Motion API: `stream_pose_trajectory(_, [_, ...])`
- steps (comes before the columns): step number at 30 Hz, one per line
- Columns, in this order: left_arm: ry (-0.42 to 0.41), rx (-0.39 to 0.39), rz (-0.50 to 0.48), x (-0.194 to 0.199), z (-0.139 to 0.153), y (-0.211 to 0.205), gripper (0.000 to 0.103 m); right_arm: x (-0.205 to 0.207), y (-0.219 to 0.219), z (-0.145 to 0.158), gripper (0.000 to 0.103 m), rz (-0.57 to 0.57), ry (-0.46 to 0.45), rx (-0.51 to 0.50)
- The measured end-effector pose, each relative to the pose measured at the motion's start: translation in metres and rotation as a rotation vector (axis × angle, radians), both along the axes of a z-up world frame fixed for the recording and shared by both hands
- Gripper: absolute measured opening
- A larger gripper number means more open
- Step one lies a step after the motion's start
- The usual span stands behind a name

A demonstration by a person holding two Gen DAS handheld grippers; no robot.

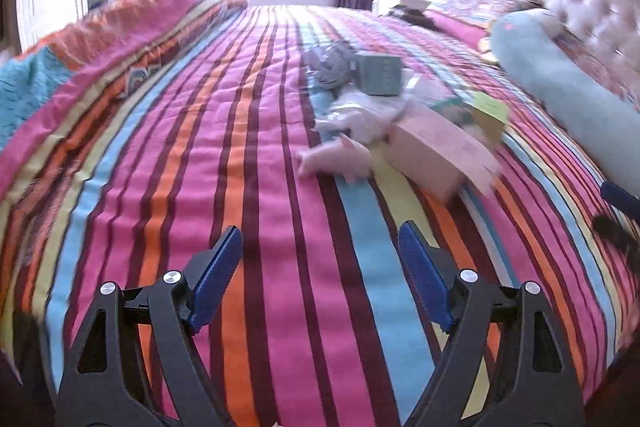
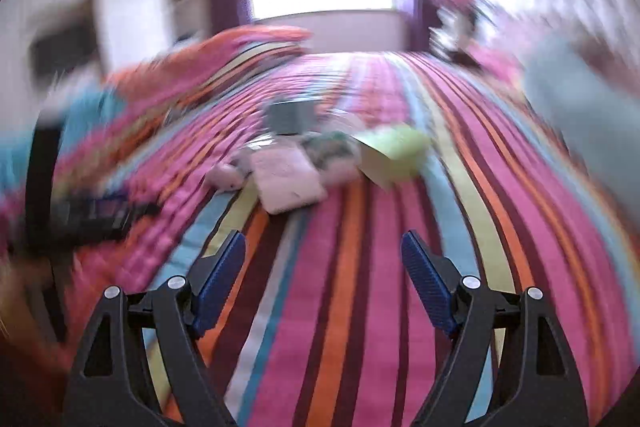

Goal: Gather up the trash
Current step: 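Move both open tools back over the pile on the bed, then grasp pink plush pig with left tool while right tool grasps pink box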

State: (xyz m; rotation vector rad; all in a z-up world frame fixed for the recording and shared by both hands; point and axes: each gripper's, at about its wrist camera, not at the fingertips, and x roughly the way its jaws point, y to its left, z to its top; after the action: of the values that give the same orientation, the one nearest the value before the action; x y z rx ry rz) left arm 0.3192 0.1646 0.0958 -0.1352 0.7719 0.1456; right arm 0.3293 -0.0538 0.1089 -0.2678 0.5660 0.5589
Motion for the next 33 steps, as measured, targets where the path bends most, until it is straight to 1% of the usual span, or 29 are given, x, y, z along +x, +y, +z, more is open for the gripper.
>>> stream_pose_trajectory(1, [0.01,-0.006,0.005,0.011,-0.001,0.005,0.078,0.008,0.013,-0.004,0.076,0.019,-0.015,-0.046])
stream_pose_trajectory(3, [0.038,-0.018,0.019,0.04,-0.006,0.01,0.078,0.023,0.032,-0.013,0.076,0.045,-0.025,-0.104])
stream_pose_trajectory(6, [0.069,-0.064,0.008,0.062,-0.015,0.015,0.078,0.041,0.051,-0.021,0.076,0.086,-0.042,-0.153])
stream_pose_trajectory(7, [0.086,-0.074,0.001,0.073,-0.019,0.015,0.078,0.041,0.052,-0.02,0.076,0.097,-0.039,-0.153])
stream_pose_trajectory(9, [0.102,-0.056,-0.024,0.082,-0.024,0.013,0.078,0.05,0.057,-0.02,0.076,0.122,-0.012,-0.141])
stream_pose_trajectory(10, [0.108,-0.028,-0.047,0.089,-0.027,0.011,0.078,0.055,0.06,-0.02,0.076,0.134,0.003,-0.143])
stream_pose_trajectory(12, [0.107,0.0,-0.071,0.094,-0.029,0.008,0.078,0.062,0.066,-0.021,0.076,0.144,0.01,-0.166])
stream_pose_trajectory(16, [0.127,0.01,-0.155,0.11,-0.034,0.009,0.078,0.078,0.078,-0.028,0.076,0.152,0.017,-0.198])
stream_pose_trajectory(18, [0.141,0.038,-0.192,0.118,-0.037,0.007,0.078,0.085,0.083,-0.031,0.076,0.158,0.04,-0.192])
stream_pose_trajectory(21, [0.16,0.06,-0.249,0.125,-0.041,0.002,0.078,0.09,0.09,-0.039,0.076,0.169,0.06,-0.209])
stream_pose_trajectory(22, [0.167,0.082,-0.265,0.126,-0.044,-0.001,0.078,0.091,0.092,-0.042,0.076,0.167,0.061,-0.22])
stream_pose_trajectory(24, [0.16,0.073,-0.27,0.127,-0.046,-0.001,0.078,0.092,0.093,-0.045,0.076,0.164,0.065,-0.201])
stream_pose_trajectory(26, [0.14,-0.002,-0.244,0.126,-0.045,0.008,0.069,0.097,0.091,-0.047,0.074,0.146,0.1,-0.161])
stream_pose_trajectory(27, [0.136,-0.016,-0.228,0.125,-0.044,0.012,0.061,0.099,0.09,-0.048,0.071,0.144,0.119,-0.141])
stream_pose_trajectory(28, [0.137,-0.01,-0.22,0.124,-0.044,0.013,0.053,0.099,0.088,-0.048,0.062,0.14,0.149,-0.123])
stream_pose_trajectory(30, [0.138,-0.002,-0.214,0.12,-0.044,0.016,0.046,0.096,0.087,-0.047,0.062,0.127,0.163,-0.118])
stream_pose_trajectory(33, [0.137,0.0,-0.221,0.108,-0.042,0.017,0.043,0.086,0.082,-0.045,0.062,0.138,0.177,-0.107])
